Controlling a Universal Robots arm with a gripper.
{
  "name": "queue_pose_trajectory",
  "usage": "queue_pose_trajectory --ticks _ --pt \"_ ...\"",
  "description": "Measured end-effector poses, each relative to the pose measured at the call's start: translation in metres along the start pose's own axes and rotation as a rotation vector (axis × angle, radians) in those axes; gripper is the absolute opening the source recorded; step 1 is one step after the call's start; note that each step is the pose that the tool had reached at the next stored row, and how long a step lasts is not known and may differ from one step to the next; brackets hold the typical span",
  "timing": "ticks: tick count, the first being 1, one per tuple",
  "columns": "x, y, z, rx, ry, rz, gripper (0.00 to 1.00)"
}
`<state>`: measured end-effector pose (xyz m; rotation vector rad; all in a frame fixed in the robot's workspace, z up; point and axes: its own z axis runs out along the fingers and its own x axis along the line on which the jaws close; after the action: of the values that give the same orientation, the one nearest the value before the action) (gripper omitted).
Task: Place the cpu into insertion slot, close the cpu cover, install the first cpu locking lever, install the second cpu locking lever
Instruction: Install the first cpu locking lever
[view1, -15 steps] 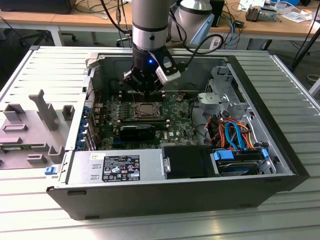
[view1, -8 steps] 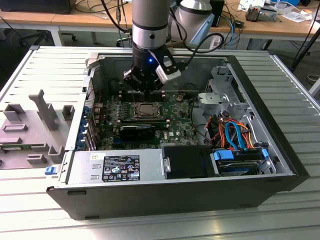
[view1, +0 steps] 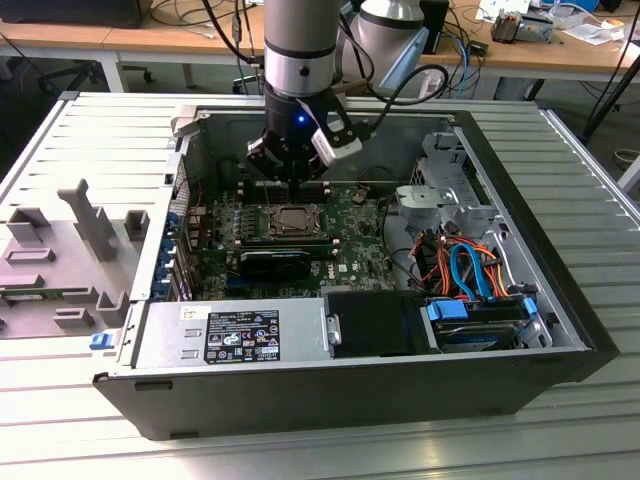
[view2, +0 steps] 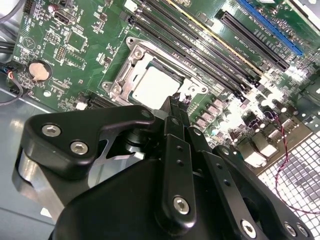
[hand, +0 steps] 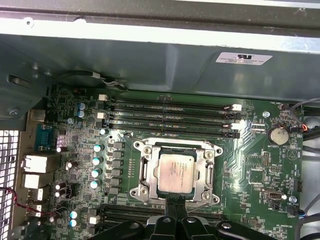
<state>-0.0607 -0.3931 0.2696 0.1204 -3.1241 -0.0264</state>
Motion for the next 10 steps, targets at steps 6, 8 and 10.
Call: queue_pose_trajectory --ticks 6,8,10 --pt "0.0000 0.0000 -0.0016 0.0000 0.0000 0.000 0.11" --pt "0.0000 0.0000 -0.0027 0.0000 0.0000 0.000 0.11" --pt "0.0000 0.0001 -0.0036 0.0000 -0.0001 0.000 0.11"
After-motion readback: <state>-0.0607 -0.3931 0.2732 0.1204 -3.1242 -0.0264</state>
